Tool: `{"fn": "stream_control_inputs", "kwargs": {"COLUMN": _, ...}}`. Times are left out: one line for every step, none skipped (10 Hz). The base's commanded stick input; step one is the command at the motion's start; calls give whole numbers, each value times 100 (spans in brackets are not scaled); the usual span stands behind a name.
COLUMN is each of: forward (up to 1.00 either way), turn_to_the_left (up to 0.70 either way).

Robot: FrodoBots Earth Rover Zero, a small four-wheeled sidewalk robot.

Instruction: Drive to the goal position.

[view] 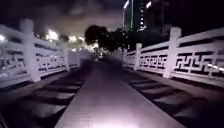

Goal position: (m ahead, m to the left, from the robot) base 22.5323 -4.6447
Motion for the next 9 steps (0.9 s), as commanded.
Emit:
{"fn": "stream_control_inputs", "kwargs": {"forward": 45, "turn_to_the_left": 0}}
{"fn": "stream_control_inputs", "kwargs": {"forward": 45, "turn_to_the_left": 0}}
{"fn": "stream_control_inputs", "kwargs": {"forward": 45, "turn_to_the_left": 0}}
{"fn": "stream_control_inputs", "kwargs": {"forward": 45, "turn_to_the_left": 0}}
{"fn": "stream_control_inputs", "kwargs": {"forward": 45, "turn_to_the_left": 0}}
{"fn": "stream_control_inputs", "kwargs": {"forward": 45, "turn_to_the_left": 0}}
{"fn": "stream_control_inputs", "kwargs": {"forward": 45, "turn_to_the_left": 0}}
{"fn": "stream_control_inputs", "kwargs": {"forward": 45, "turn_to_the_left": 0}}
{"fn": "stream_control_inputs", "kwargs": {"forward": 45, "turn_to_the_left": 0}}
